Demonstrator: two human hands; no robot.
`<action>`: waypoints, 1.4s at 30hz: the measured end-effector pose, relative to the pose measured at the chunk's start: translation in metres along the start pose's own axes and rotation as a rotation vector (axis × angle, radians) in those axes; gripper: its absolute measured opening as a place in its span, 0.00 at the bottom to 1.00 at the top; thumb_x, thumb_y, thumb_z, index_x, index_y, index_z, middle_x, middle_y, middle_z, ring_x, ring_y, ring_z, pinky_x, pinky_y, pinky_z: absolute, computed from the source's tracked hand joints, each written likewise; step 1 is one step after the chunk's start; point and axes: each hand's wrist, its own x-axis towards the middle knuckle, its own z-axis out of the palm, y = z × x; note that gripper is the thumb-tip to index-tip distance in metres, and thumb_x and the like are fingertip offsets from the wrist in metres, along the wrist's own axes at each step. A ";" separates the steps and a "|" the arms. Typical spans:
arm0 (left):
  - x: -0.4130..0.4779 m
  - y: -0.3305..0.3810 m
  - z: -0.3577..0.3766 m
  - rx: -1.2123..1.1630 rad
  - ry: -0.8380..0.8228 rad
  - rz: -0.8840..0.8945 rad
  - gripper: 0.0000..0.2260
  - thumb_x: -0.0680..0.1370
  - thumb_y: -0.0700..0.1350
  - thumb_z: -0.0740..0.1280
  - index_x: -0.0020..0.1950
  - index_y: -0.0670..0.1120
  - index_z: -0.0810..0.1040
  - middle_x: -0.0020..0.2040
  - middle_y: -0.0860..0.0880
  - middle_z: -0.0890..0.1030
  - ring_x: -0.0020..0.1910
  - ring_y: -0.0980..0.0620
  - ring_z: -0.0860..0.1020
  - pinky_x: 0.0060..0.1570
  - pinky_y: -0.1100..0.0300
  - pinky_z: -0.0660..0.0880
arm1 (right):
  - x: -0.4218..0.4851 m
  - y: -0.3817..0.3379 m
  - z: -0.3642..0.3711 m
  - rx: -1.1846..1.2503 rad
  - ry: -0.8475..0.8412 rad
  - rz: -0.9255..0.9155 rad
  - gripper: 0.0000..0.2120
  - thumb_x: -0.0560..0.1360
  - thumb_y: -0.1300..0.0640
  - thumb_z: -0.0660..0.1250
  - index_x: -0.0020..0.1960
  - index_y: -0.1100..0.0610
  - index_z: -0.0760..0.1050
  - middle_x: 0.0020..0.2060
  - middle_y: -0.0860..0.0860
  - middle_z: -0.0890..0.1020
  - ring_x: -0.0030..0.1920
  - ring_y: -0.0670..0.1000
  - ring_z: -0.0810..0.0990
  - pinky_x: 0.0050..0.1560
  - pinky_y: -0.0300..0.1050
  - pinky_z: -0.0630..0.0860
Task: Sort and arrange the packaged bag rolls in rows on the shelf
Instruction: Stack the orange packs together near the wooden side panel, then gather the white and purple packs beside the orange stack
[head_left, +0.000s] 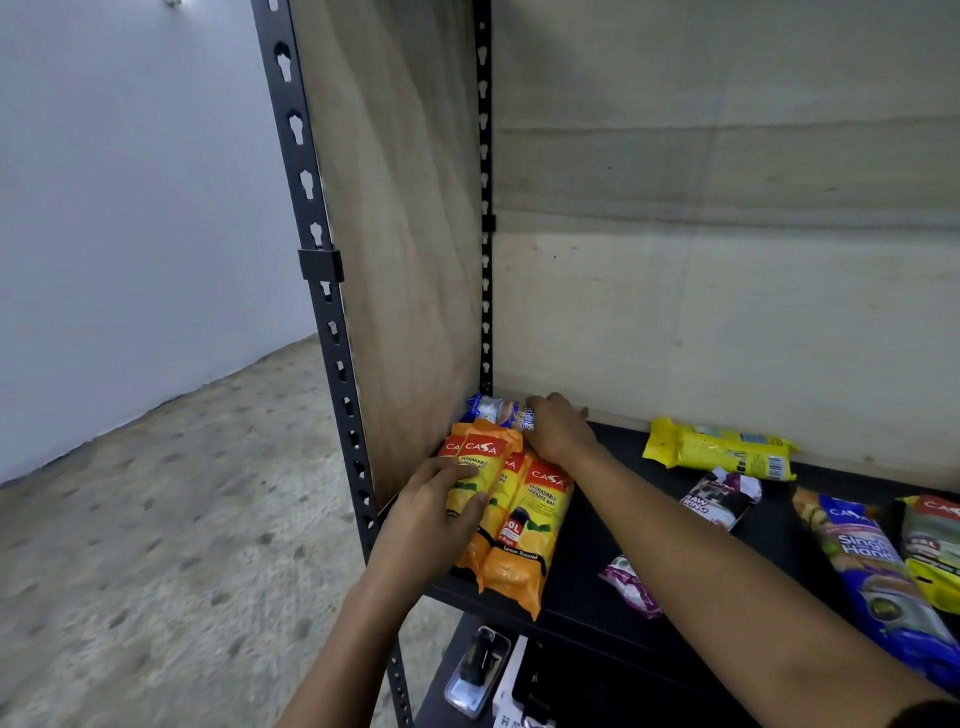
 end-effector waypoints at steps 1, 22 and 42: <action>-0.001 0.001 0.001 0.011 -0.001 -0.003 0.17 0.78 0.55 0.67 0.65 0.52 0.76 0.67 0.54 0.72 0.64 0.55 0.72 0.54 0.66 0.69 | 0.000 0.001 0.003 0.000 0.003 0.000 0.20 0.78 0.49 0.68 0.67 0.54 0.73 0.56 0.54 0.73 0.50 0.55 0.79 0.46 0.50 0.79; 0.004 0.034 0.006 0.150 0.129 0.109 0.13 0.77 0.55 0.67 0.59 0.52 0.80 0.62 0.53 0.77 0.54 0.52 0.78 0.44 0.58 0.77 | -0.065 0.043 -0.085 -0.018 0.226 -0.001 0.20 0.75 0.50 0.73 0.64 0.52 0.76 0.55 0.55 0.78 0.53 0.59 0.79 0.51 0.49 0.74; -0.057 0.204 0.155 -0.311 -0.277 0.447 0.13 0.77 0.55 0.66 0.59 0.55 0.79 0.56 0.58 0.75 0.57 0.61 0.74 0.57 0.64 0.70 | -0.288 0.178 -0.238 -0.110 0.212 0.160 0.18 0.72 0.58 0.74 0.58 0.42 0.75 0.54 0.41 0.77 0.54 0.46 0.75 0.53 0.49 0.74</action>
